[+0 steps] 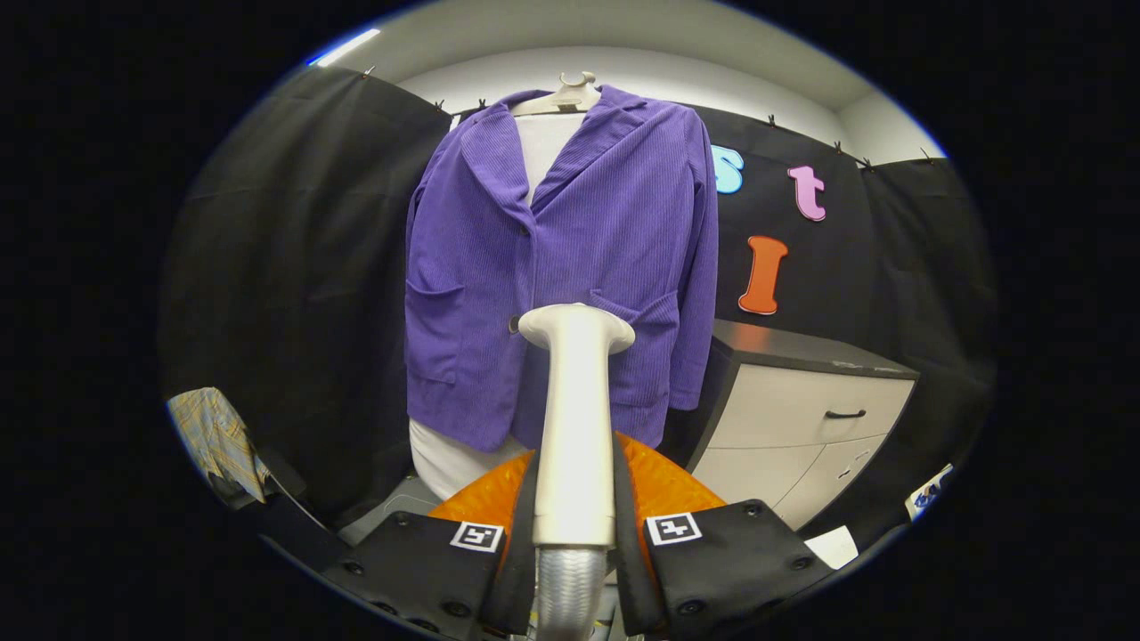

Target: Iron the clothes twice with a garment steamer, once on the left side and once on the right side.

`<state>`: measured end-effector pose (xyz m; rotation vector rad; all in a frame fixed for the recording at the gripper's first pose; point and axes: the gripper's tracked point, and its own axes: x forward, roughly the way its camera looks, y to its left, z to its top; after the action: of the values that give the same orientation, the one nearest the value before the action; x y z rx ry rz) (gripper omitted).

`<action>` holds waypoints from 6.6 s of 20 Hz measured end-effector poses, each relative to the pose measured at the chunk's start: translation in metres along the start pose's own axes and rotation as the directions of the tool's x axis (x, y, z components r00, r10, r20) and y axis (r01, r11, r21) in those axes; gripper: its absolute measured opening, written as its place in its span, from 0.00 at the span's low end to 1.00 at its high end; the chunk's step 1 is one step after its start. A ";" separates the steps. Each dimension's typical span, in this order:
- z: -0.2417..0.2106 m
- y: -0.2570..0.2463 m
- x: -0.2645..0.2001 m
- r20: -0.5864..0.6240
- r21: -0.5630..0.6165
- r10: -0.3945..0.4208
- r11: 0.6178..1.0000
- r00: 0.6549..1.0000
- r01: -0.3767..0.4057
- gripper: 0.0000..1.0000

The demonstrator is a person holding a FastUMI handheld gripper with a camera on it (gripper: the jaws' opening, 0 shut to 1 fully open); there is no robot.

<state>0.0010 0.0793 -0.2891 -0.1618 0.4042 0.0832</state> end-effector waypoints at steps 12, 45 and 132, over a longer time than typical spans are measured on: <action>-0.008 0.001 -0.019 -0.003 0.047 0.006 0.999 1.000 -0.006 0.45; 0.288 0.178 -0.032 0.420 0.063 -0.107 0.994 0.901 0.089 0.45; 0.191 0.116 -0.025 0.317 0.047 -0.058 0.998 0.947 0.046 0.45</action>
<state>0.0386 0.2251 -0.1221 -0.1179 0.0782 0.0480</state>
